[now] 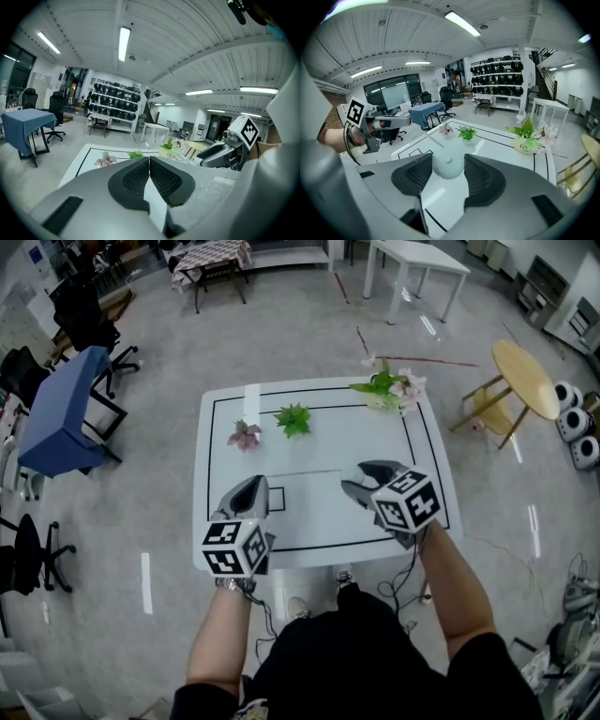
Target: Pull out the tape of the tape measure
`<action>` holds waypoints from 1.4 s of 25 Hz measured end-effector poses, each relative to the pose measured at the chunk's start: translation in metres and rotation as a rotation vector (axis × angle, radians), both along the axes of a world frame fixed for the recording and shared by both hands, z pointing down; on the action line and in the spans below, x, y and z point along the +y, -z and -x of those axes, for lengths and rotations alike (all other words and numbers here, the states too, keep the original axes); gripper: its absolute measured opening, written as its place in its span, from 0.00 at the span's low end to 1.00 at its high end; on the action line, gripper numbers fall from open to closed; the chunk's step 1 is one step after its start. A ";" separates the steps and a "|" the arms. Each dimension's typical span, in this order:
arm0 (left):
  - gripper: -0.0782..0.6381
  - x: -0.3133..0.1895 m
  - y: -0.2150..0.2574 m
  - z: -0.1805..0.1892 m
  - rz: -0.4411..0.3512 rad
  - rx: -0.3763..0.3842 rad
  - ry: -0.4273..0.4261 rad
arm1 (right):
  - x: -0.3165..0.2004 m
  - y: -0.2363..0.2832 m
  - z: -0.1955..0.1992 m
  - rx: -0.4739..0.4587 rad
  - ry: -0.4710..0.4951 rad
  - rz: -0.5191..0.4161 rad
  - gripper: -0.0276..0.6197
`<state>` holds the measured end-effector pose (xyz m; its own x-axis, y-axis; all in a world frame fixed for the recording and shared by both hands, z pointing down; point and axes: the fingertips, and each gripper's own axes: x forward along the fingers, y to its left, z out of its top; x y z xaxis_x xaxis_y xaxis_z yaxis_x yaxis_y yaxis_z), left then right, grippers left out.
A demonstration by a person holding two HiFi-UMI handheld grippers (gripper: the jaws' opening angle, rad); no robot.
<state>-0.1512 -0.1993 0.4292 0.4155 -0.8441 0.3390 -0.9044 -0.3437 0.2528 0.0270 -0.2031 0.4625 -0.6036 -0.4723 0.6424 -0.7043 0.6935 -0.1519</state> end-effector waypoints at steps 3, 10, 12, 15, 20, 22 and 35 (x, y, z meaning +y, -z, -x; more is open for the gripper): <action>0.12 0.001 -0.003 0.004 0.010 -0.002 0.001 | 0.001 -0.001 -0.001 -0.005 -0.011 0.006 0.37; 0.12 0.000 -0.009 0.006 0.026 -0.020 0.000 | 0.001 -0.004 -0.002 -0.002 -0.026 0.009 0.37; 0.12 -0.001 -0.010 0.008 0.028 -0.022 0.007 | 0.000 -0.005 -0.004 0.007 -0.035 0.007 0.37; 0.12 -0.005 -0.011 0.017 0.030 -0.018 0.035 | -0.003 -0.007 -0.014 0.042 -0.056 -0.005 0.37; 0.12 -0.010 -0.008 0.034 0.028 -0.012 0.063 | -0.005 -0.006 -0.028 0.036 -0.098 0.002 0.37; 0.12 -0.011 -0.007 0.037 0.028 -0.009 0.064 | -0.006 -0.005 -0.031 0.031 -0.106 0.004 0.37; 0.12 -0.013 -0.005 0.060 0.024 -0.015 0.107 | -0.004 0.002 -0.058 0.043 -0.171 -0.010 0.37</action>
<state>-0.2112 -0.2127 0.4340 0.3178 -0.8749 0.3655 -0.9395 -0.2385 0.2458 0.0854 -0.2073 0.4607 -0.4858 -0.5722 0.6607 -0.8180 0.5640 -0.1131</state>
